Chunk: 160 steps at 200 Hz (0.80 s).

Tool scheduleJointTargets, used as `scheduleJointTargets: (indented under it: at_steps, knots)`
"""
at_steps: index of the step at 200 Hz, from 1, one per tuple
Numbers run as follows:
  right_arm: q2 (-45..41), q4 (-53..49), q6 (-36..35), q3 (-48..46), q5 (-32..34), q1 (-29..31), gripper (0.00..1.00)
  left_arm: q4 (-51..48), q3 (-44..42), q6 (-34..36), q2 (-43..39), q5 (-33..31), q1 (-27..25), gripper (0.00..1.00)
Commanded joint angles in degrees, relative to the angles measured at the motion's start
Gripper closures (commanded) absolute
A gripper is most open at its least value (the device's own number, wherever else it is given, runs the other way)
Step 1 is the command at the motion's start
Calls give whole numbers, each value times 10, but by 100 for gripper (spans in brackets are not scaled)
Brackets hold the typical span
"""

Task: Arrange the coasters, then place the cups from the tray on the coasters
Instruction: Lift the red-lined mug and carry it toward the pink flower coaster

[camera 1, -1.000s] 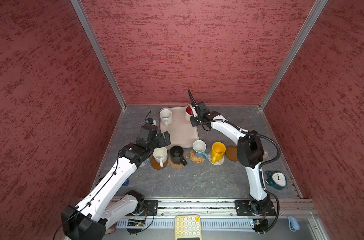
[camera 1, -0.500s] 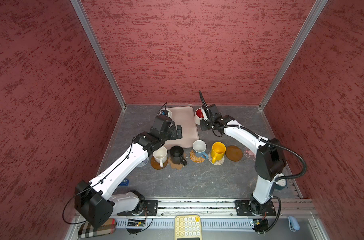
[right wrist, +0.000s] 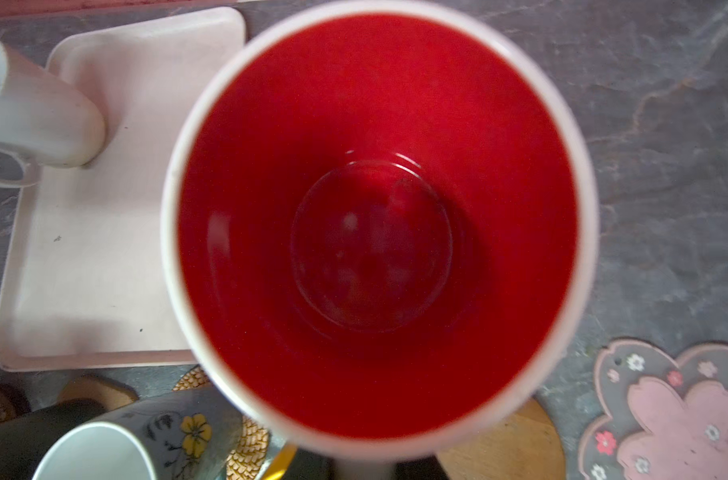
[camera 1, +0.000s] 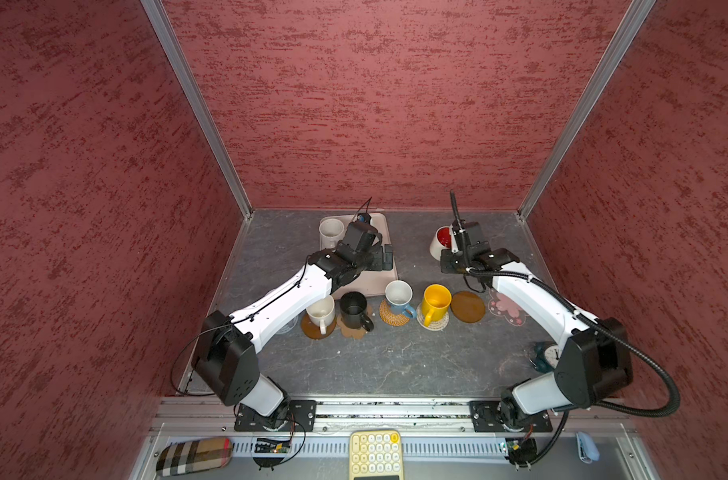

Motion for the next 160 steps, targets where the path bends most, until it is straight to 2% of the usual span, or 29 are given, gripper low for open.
scheduleJointTargets:
  at_steps: [1,64,160]
  knots:
    - [-50,16,15,-6,11,-4,100,15,28,8,14,1,-8,1]
    - [-136,30,39,-96,66,-19,100,34,32,8,48,17,-13,0]
    - [-220,33,68,-191,61,-29,100,45,14,6,45,6,-18,0]
